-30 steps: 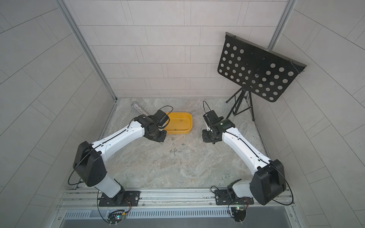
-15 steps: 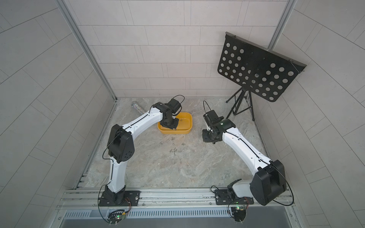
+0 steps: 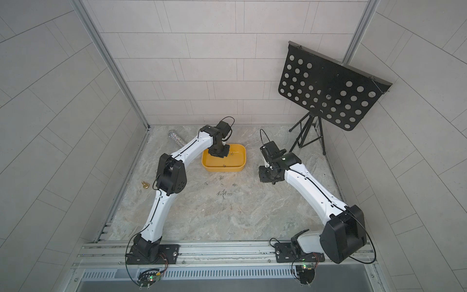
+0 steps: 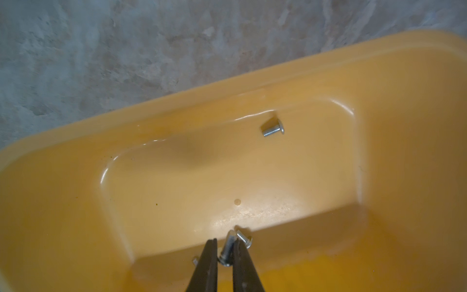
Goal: Put the screws on the desktop into the storage box
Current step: Place the screw in the storage box.
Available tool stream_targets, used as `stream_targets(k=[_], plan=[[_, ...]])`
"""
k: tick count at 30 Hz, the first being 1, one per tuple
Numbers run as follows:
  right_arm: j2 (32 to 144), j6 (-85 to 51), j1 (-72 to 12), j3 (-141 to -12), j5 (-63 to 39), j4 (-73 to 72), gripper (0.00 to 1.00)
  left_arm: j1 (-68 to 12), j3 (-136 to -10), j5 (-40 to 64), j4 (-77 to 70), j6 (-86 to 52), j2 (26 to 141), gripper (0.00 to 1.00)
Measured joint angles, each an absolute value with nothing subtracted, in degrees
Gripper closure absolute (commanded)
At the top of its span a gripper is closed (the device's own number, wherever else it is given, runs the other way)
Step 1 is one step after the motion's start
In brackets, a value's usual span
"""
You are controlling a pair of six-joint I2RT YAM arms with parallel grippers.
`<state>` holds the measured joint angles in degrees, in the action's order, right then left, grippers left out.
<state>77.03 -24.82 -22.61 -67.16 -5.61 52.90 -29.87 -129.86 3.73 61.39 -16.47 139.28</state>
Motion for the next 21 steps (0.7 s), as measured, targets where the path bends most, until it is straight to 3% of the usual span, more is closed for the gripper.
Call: stream_targets(k=[21], plan=[[77.3, -24.8, -22.6, -67.2, -5.8, 53.0, 0.76, -29.1, -129.9, 4.5, 62.7, -15.1, 139.8, 0.57]])
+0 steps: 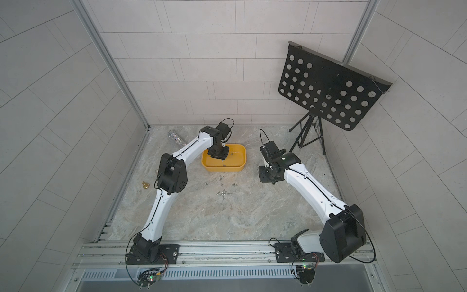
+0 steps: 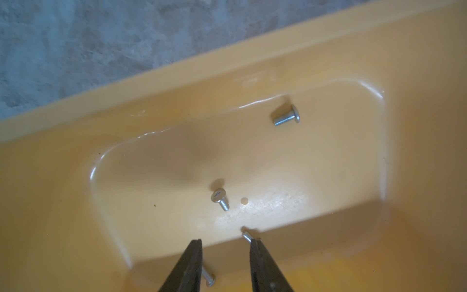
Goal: Put the screws on the desktop into the storage box
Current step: Place the screw in the storage box, then pick up the screw from the center of the board.
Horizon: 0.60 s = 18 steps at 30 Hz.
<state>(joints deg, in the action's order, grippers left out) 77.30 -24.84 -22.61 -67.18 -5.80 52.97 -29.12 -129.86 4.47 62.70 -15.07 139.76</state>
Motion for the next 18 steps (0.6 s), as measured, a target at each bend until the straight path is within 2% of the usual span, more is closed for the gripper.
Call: stream_targets(k=[6, 12, 18], plan=[[77.3, -24.9, -23.7, -67.9, -6.0, 53.1, 0.76, -28.3, -128.0, 4.3, 63.1, -15.1, 132.9, 0.49], [78.7, -25.1, -29.1, -69.5, -6.2, 52.7, 0.75, -26.8, -121.2, 2.8, 62.7, -15.0, 115.2, 0.46], [83.4, -25.5, -35.5, -70.0, -6.2, 51.2, 0.74, -23.7, -107.2, 0.5, 61.8, -15.0, 98.5, 0.44]])
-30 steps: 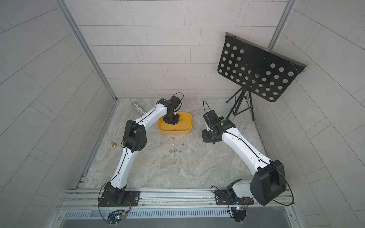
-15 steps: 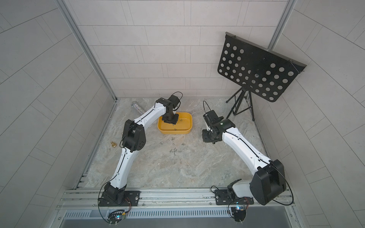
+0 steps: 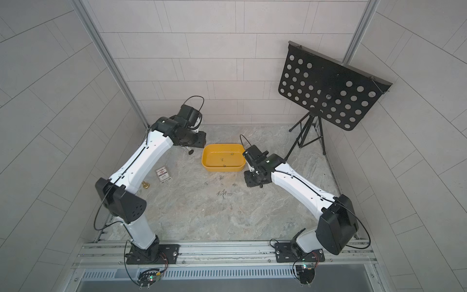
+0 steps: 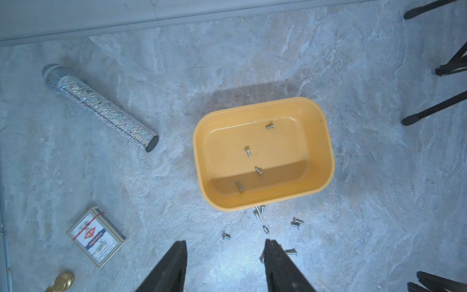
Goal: Put the screws on the desktop into the storage box
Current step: Pick up the screw from the center of the board.
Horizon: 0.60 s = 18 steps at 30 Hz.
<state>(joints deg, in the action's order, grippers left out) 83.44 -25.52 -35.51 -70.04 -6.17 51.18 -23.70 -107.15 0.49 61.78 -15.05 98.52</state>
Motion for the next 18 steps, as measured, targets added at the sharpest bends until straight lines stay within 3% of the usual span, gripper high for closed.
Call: stream_targets(k=[8, 18], plan=[[93.1, -22.5, -42.4, -75.1, -5.3, 51.7, 0.67, -17.0, -88.3, -0.5, 60.9, -15.0, 86.8, 0.44], [94.7, -13.7, -43.5, -74.5, -5.1, 47.4, 0.56, -9.3, -75.5, 1.4, 59.2, -13.8, 77.6, 0.43]])
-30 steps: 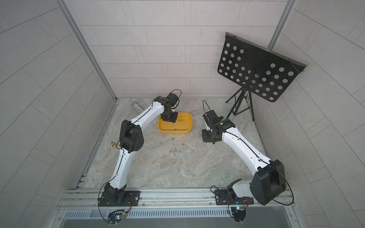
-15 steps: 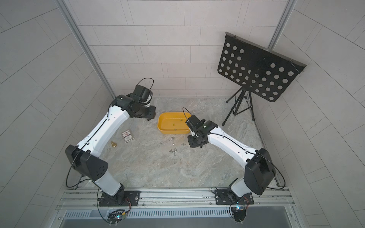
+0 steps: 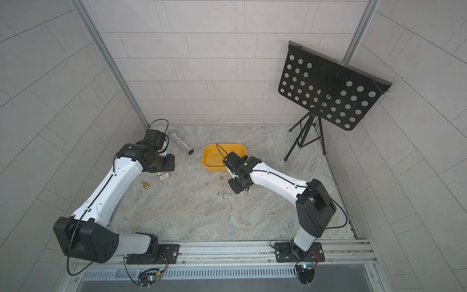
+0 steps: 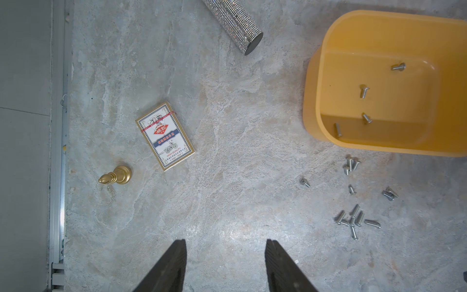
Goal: Put the screws on the desktop into the storage box
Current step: Pick up the screw from the center of the board.
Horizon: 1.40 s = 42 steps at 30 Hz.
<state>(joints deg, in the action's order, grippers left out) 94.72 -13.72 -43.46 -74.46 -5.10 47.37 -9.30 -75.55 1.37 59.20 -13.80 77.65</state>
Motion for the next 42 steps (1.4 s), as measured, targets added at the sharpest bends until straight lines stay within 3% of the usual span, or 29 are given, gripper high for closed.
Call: stream_targets(k=[15, 29, 42], plan=[[108.9, -2.4, -46.8, -81.2, -8.8, 45.4, 0.59, -7.4, -73.2, 3.8, 57.6, -13.2, 78.1, 0.44], [112.7, 0.6, -46.8, -82.1, -9.0, 45.6, 0.60, -7.1, -72.6, 4.1, 57.3, -13.0, 78.1, 0.44], [114.0, 1.1, -46.8, -82.1, -8.6, 45.6, 0.68, -7.1, -72.6, 4.5, 57.3, -13.0, 78.7, 0.45]])
